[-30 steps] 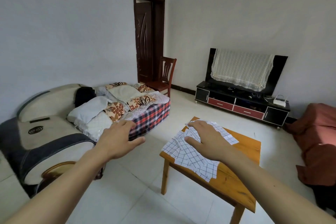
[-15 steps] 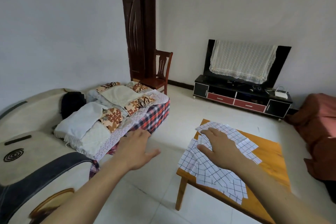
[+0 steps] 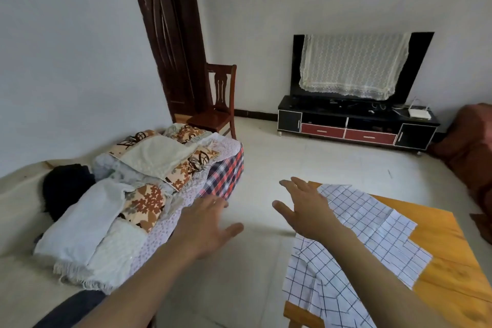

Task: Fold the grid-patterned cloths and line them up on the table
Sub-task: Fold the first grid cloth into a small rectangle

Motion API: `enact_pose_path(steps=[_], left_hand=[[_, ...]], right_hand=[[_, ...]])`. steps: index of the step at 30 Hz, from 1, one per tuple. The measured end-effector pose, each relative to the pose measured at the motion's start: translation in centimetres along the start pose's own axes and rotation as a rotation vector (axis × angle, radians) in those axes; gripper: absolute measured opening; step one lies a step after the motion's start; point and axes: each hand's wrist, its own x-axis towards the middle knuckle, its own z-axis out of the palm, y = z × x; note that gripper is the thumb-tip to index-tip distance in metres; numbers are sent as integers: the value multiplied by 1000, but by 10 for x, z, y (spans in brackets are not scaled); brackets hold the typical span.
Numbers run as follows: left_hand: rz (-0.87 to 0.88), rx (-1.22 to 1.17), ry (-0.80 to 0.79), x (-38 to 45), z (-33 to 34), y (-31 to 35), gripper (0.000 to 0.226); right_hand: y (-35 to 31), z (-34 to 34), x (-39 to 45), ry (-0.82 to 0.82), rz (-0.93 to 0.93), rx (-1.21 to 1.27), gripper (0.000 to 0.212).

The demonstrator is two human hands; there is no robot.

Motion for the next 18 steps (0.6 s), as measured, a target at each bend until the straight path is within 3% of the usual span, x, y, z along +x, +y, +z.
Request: enact_pose_path(steps=[8, 18], left_hand=[[118, -61, -28, 158, -5, -41, 69], [438, -137, -92, 363, 5, -61, 66]], right_hand=[[32, 12, 92, -20, 165, -52, 61], [35, 14, 207, 18, 453, -125, 59]])
